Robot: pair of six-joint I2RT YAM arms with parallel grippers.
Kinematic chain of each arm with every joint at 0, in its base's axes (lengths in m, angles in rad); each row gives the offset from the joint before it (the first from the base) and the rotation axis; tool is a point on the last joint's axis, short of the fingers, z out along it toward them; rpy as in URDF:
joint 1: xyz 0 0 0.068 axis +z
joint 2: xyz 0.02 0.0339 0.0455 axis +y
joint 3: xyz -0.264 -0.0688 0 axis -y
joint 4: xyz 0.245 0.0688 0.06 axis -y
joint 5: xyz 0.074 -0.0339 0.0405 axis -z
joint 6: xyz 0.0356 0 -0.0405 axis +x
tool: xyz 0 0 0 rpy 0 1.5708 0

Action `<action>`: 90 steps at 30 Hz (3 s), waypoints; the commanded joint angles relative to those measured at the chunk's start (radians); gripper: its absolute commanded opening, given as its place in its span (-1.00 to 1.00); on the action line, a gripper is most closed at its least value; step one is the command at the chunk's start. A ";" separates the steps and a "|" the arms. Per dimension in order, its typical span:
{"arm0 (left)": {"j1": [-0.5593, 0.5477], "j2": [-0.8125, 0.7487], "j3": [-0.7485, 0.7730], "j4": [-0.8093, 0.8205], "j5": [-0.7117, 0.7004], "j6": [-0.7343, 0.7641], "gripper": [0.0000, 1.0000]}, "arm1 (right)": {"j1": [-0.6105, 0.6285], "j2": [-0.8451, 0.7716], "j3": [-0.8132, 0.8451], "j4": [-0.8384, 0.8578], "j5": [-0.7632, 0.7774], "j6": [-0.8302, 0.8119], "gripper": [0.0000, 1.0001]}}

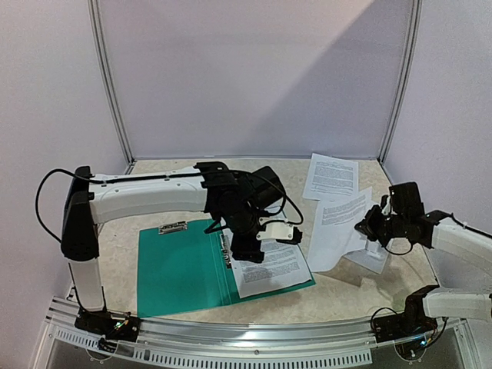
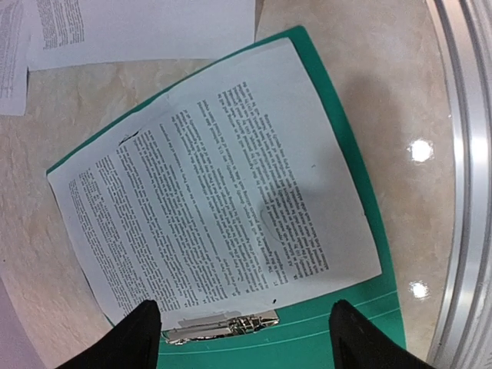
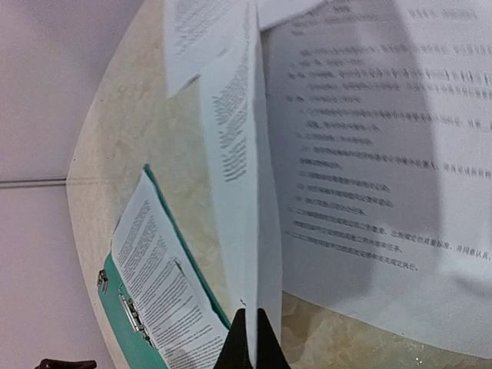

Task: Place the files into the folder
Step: Pick up the file from the center of the board, then pass from the right arm to the left, then pass from the left arm to the right, then insert the spring clip onto the folder.

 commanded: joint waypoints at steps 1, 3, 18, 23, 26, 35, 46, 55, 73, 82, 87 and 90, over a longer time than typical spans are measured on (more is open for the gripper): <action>0.078 -0.088 0.074 -0.076 0.094 -0.030 0.62 | 0.004 -0.011 0.225 -0.328 0.034 -0.250 -1.00; 0.130 -0.115 0.095 -0.099 0.178 -0.040 0.71 | 0.034 0.017 0.348 -0.456 0.067 -0.332 -1.00; 0.471 -0.352 0.023 -0.052 0.455 0.007 0.99 | 0.681 0.364 1.103 -0.831 0.274 -0.944 -1.00; 0.577 -0.385 0.037 -0.128 0.665 0.187 0.99 | 0.746 0.349 1.082 -0.690 0.184 -1.136 -1.00; 0.580 -0.399 0.052 -0.197 0.683 0.309 0.99 | 0.747 0.329 1.051 -0.609 0.109 -1.187 -1.00; 0.582 -0.404 0.109 -0.274 0.873 0.335 0.95 | 0.746 0.234 0.914 -0.359 0.033 -1.225 -1.00; 0.574 -0.432 0.156 -0.319 0.867 0.216 -1.00 | 0.746 0.246 0.895 -0.322 0.079 -1.206 -0.80; 0.443 -0.408 0.199 -0.385 0.538 0.242 -1.00 | 0.746 0.386 1.026 -0.376 0.167 -1.223 0.51; 0.449 -0.416 0.181 -0.374 0.406 0.179 0.77 | 0.643 0.445 1.035 -0.324 0.047 -0.990 -1.00; 0.561 -0.426 -0.005 -0.298 0.271 0.131 0.99 | 0.364 0.572 0.927 -0.346 -0.316 -0.491 -1.00; 0.618 -0.463 -0.244 -0.191 0.228 0.121 0.96 | 0.332 0.643 0.869 -0.285 -0.472 -0.443 -1.00; 0.623 -0.474 -0.423 -0.105 0.158 0.115 0.92 | 0.326 0.683 0.855 -0.258 -0.533 -0.428 -1.00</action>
